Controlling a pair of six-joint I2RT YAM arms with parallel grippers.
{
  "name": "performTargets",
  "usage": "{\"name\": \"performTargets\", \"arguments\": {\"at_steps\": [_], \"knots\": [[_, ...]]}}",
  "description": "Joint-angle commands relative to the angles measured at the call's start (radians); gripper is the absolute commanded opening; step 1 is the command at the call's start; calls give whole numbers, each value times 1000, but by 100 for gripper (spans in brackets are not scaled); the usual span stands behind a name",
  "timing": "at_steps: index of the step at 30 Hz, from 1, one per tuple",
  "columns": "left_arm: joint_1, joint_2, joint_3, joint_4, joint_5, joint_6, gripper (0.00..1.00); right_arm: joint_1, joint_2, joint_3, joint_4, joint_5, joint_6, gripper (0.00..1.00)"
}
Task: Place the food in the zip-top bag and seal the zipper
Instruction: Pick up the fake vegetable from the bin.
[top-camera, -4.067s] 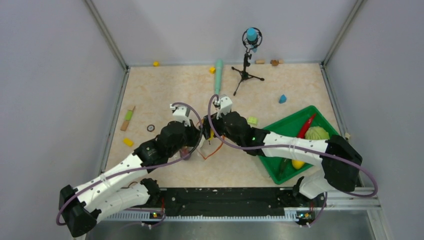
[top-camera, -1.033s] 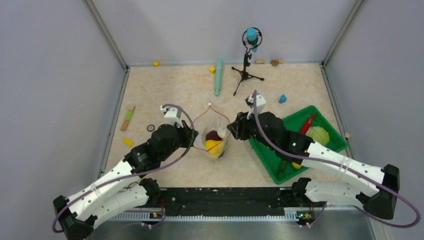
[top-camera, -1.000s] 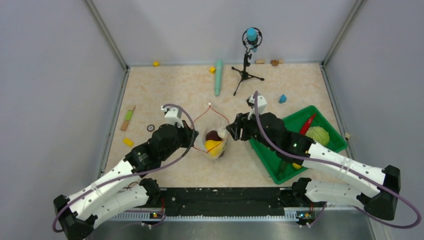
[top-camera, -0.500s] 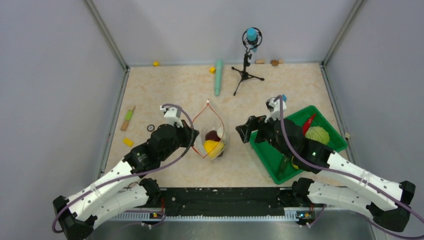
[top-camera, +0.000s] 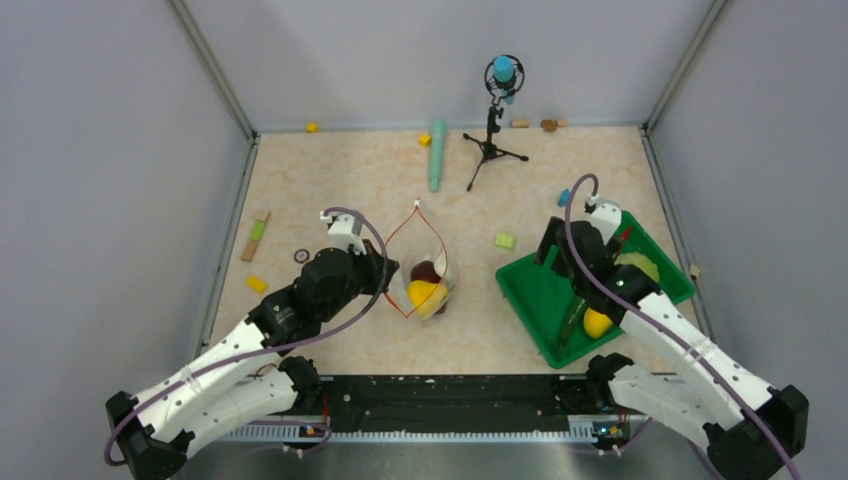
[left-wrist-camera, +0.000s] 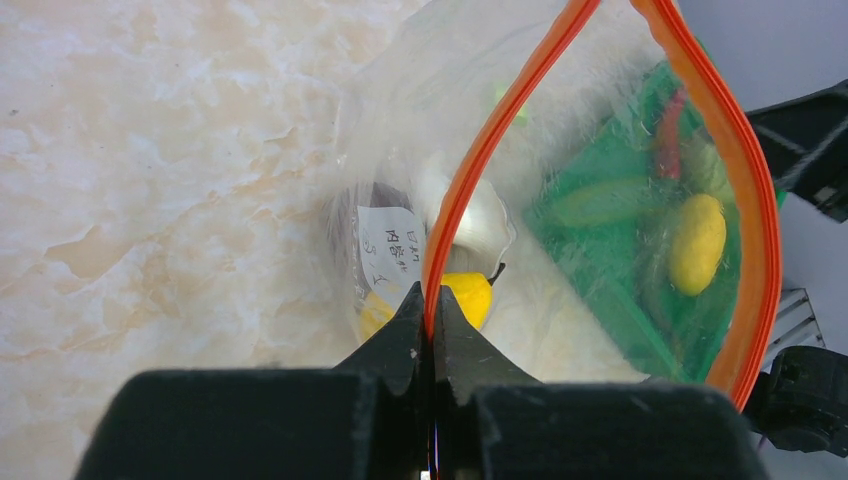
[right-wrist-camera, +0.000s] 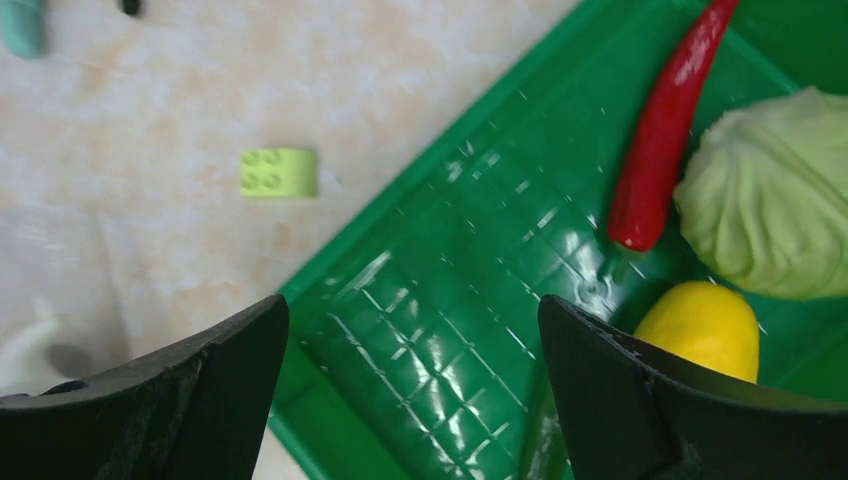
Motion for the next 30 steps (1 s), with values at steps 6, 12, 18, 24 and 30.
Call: {"name": "performTargets", "arguments": {"at_steps": [6,12,18,24,30], "knots": [[-2,16,4,53,-3,-3,0,-77,150,-99,-68,-10,94,93],[-2,26,7,52,-7,0,0,-94,258,-107,-71,25,118,91],[-2,25,6,50,-23,2,0,-143,349,-118,-60,35,132,87],[-2,27,7,49,-23,3,0,-163,406,-127,-37,19,132,83],[-2,24,7,47,-26,4,0,-167,415,-143,10,-74,123,70]]}}
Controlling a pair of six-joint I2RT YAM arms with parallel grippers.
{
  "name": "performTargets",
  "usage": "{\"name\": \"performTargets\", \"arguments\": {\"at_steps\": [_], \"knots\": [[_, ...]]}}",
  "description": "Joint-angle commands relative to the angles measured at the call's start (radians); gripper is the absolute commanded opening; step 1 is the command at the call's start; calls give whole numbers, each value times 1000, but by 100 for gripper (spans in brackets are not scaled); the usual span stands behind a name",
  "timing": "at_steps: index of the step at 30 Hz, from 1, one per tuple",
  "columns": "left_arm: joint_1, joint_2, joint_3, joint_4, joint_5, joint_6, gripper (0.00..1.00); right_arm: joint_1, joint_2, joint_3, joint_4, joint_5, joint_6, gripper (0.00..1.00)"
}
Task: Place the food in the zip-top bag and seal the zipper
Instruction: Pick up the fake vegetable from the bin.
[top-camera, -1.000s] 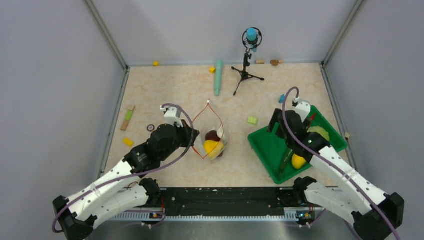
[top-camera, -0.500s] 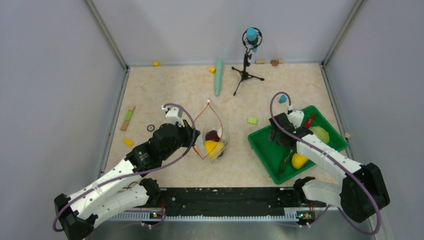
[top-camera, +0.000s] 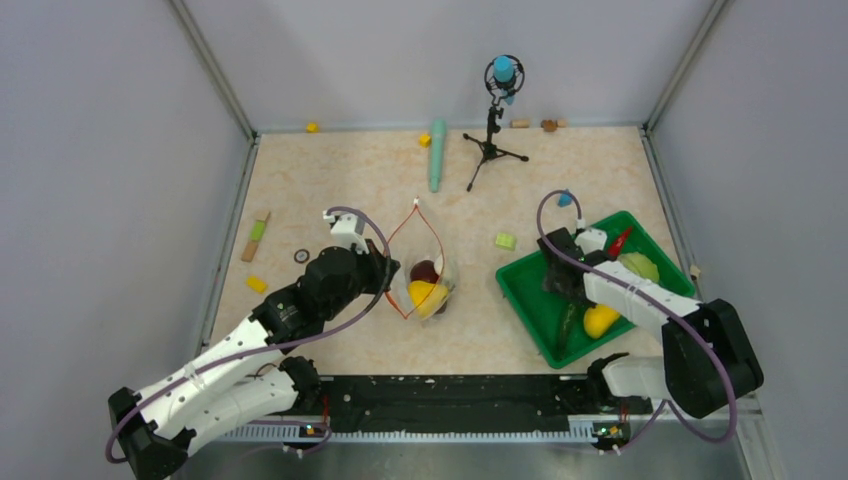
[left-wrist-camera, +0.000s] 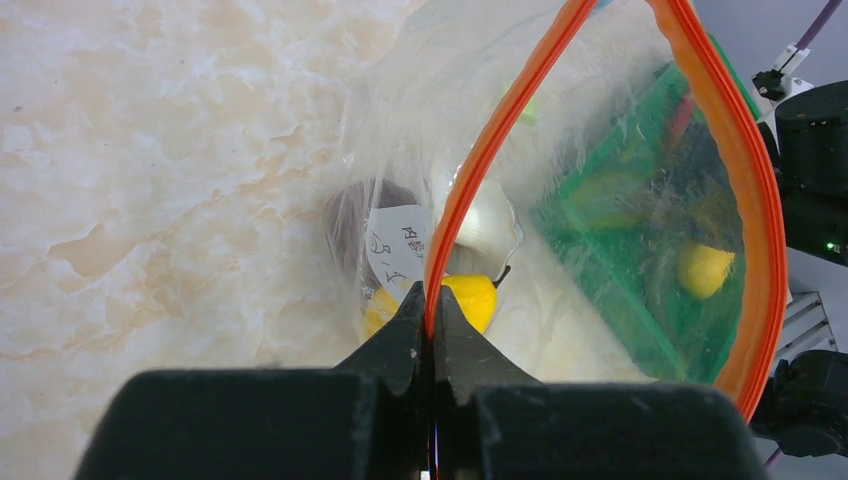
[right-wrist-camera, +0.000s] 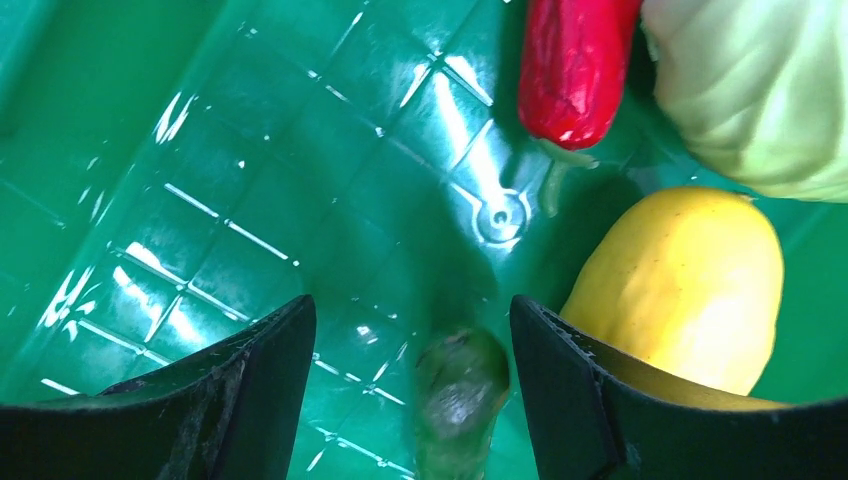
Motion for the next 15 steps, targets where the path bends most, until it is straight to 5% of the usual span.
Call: {"name": "performTargets", "arguments": {"at_steps": [1,15], "knots": [[-1,1,7,40,-18,3,0,-11,-8,-9,61,-79,1,69],[-2,0,7,41,-11,3,0,-12,-200,-79,66,-217,-56,59]]}}
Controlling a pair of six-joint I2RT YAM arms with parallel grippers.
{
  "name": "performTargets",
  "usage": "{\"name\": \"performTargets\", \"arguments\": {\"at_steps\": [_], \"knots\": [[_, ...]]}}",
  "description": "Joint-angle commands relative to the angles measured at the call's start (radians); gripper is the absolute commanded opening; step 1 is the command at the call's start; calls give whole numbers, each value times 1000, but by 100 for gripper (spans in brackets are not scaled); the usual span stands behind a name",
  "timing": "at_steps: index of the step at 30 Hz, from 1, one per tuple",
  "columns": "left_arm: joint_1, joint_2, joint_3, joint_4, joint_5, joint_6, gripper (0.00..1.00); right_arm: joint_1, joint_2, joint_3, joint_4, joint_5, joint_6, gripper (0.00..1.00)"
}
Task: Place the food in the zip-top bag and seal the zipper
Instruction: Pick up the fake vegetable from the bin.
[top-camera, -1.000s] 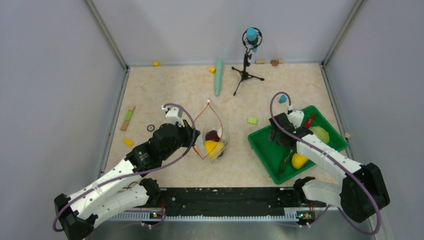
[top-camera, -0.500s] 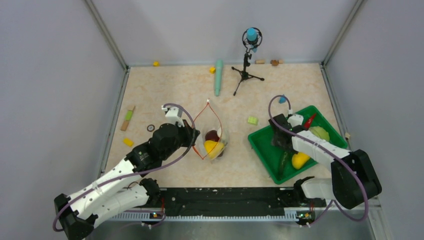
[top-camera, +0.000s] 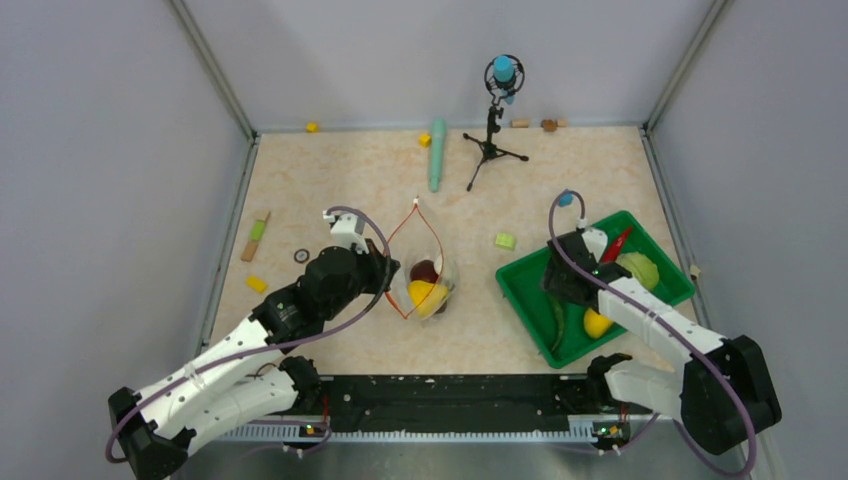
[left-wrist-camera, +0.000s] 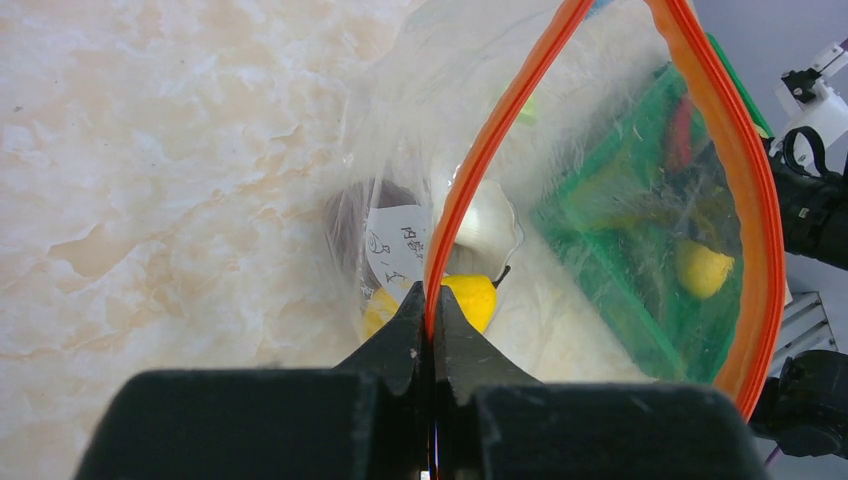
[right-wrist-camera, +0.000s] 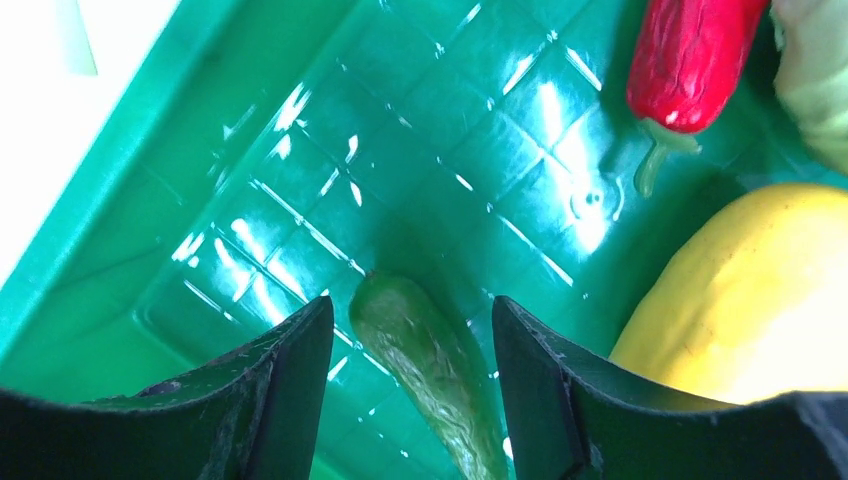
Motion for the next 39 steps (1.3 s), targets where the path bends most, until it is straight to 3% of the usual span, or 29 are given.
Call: {"name": "performTargets", "arguments": {"at_steps": [1,9,11,15,26,28,31,36,39], "knots": [[-1,2,9,41,-7,4,0,-8,-46,-40,-6,-55,-37,57],[-3,13,11,45,14,6,0,-8,-44,-67,-5,-94,-58,54],[-2,14,13,46,13,7,0,-8,-43,-68,-6,-93,-57,48],[-1,18,15,46,25,10,0,-9,-66,-57,-6,-72,-61,25],[-3,-27,-3,80,90,24,0,-8,-270,119,-44,78,-142,8],[-2,-31,-7,86,94,24,0,-7,-295,161,-16,30,-184,7],[-3,-30,-7,90,99,25,0,2,-325,198,96,-175,-242,7],[-3,-18,-4,89,99,27,0,61,-321,186,457,-595,-224,7],[-4,-17,-4,88,103,27,0,151,-273,219,622,-670,-222,7]]}}
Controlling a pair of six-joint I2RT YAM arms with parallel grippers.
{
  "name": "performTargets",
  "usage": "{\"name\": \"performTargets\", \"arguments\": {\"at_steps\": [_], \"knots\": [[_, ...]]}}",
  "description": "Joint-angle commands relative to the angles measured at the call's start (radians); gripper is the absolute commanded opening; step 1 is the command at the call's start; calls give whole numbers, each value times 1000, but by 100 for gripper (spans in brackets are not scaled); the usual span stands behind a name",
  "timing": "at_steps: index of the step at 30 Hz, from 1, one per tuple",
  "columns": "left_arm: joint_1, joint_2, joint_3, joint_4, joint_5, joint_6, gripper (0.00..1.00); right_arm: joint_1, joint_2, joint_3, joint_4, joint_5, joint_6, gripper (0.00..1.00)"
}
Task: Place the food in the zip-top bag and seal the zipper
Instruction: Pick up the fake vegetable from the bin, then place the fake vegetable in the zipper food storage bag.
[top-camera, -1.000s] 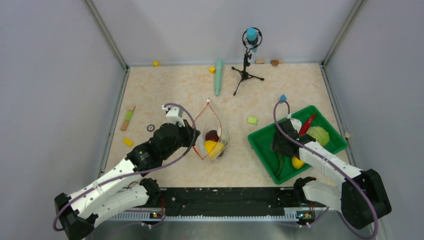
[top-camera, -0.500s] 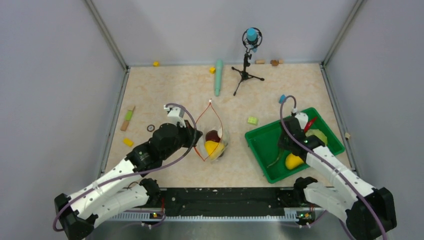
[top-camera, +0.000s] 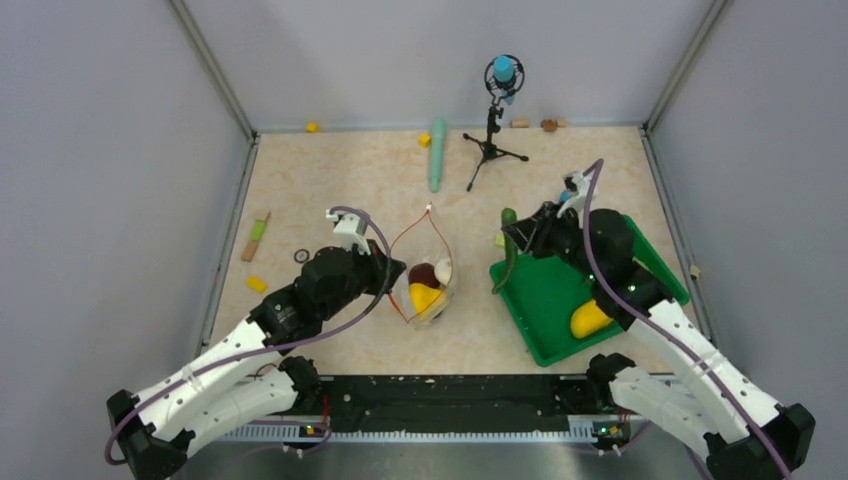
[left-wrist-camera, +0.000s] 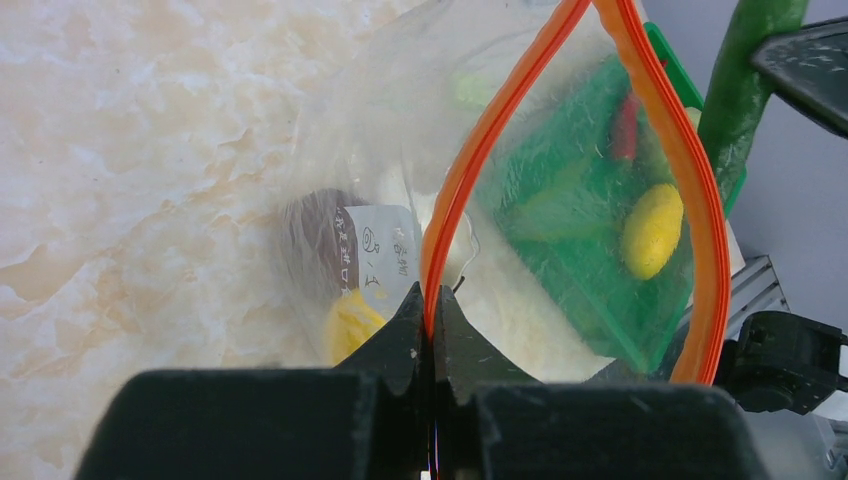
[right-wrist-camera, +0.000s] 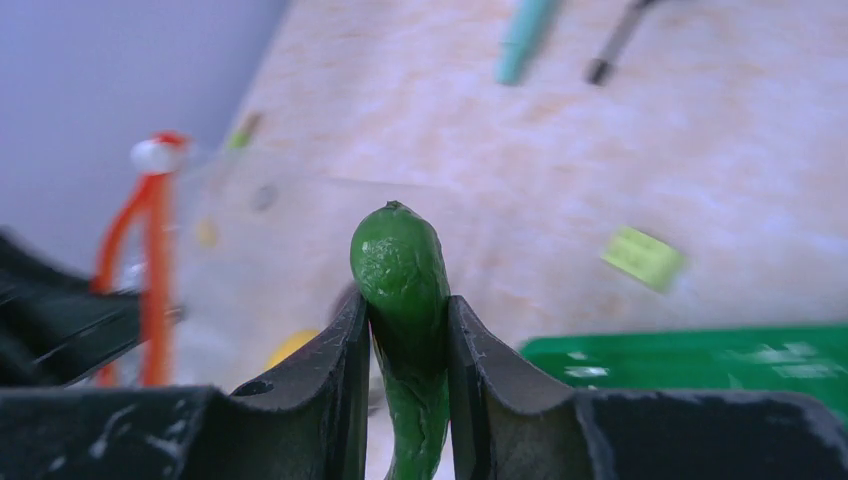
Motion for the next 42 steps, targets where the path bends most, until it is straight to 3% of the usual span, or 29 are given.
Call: {"name": "performTargets", "arguments": {"at_steps": [1,7,12,22,30,36,40,42], "knots": [[-2,-2,-5,57,16,13,0,130,66,90,328,-245,-29,7],[-3,-4,-5,57,18,15,0,330,229,264,423,-237,-97,7],[-3,-5,-5,55,16,14,0,359,319,315,524,-277,-79,6],[-3,2,-3,56,19,17,0,387,407,239,581,-97,-110,14],[-3,3,-3,57,16,13,0,387,404,196,544,-133,-92,48],[-3,-5,-5,53,11,13,0,387,391,178,531,-144,-85,67],[-3,-7,-5,50,7,13,0,385,357,164,495,-127,-76,95],[-3,-7,-5,49,5,17,0,385,327,154,452,-65,-74,99]]}}
